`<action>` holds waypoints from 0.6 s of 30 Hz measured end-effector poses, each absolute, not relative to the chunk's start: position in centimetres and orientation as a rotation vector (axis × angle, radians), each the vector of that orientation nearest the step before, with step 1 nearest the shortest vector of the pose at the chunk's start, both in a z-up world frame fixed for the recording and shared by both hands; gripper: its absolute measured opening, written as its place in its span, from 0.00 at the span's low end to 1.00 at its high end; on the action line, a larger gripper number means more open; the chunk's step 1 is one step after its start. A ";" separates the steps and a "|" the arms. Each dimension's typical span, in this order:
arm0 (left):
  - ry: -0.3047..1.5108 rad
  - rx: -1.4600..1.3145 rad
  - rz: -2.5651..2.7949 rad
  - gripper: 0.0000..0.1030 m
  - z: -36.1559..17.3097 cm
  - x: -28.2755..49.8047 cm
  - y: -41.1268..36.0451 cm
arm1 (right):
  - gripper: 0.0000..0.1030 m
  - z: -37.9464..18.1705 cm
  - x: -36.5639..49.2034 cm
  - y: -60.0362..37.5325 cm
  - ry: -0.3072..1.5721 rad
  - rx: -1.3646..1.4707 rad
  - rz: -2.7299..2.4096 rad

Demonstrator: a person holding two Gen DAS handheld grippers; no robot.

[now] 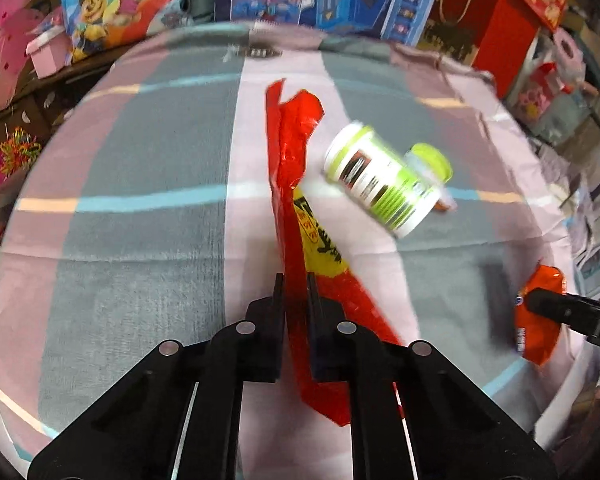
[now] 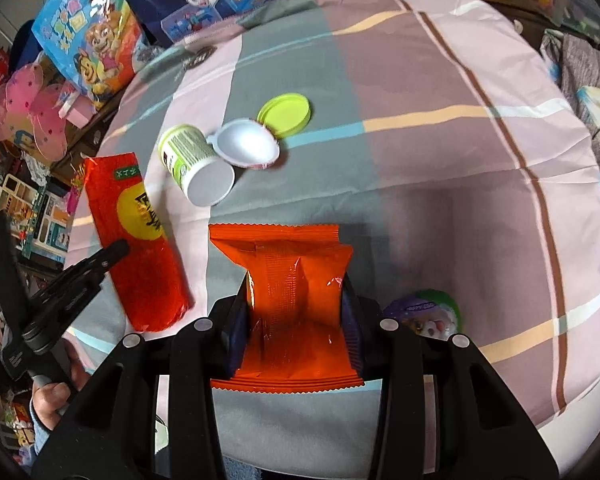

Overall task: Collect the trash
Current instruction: 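Carry the red-yellow bag and orange packet to the teal bucket and release both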

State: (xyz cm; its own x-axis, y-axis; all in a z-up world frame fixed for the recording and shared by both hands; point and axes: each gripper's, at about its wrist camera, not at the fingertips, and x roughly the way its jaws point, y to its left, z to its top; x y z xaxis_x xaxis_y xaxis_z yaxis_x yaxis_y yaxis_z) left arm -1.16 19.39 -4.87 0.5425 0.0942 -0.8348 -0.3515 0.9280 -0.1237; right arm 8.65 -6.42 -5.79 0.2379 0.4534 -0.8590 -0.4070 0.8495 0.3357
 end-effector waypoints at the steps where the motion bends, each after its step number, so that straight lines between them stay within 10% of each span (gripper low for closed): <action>1: 0.946 -0.292 0.258 0.08 -4.0 -1.3 19.3 | 0.37 -5.5 8.7 -6.7 1.185 0.052 0.589; 18: 0.842 -0.198 -0.066 0.06 3.8 1.5 10.2 | 0.37 -1.7 9.4 -13.8 1.076 0.204 0.521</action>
State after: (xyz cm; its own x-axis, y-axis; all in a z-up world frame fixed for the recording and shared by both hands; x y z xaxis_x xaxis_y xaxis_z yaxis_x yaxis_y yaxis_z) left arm 1.50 10.16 3.80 0.6652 -0.1364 -0.7341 -0.0198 0.9796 -0.2000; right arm 9.45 -13.82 -1.71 0.3687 0.4992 -0.7842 -0.3050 0.8618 0.4052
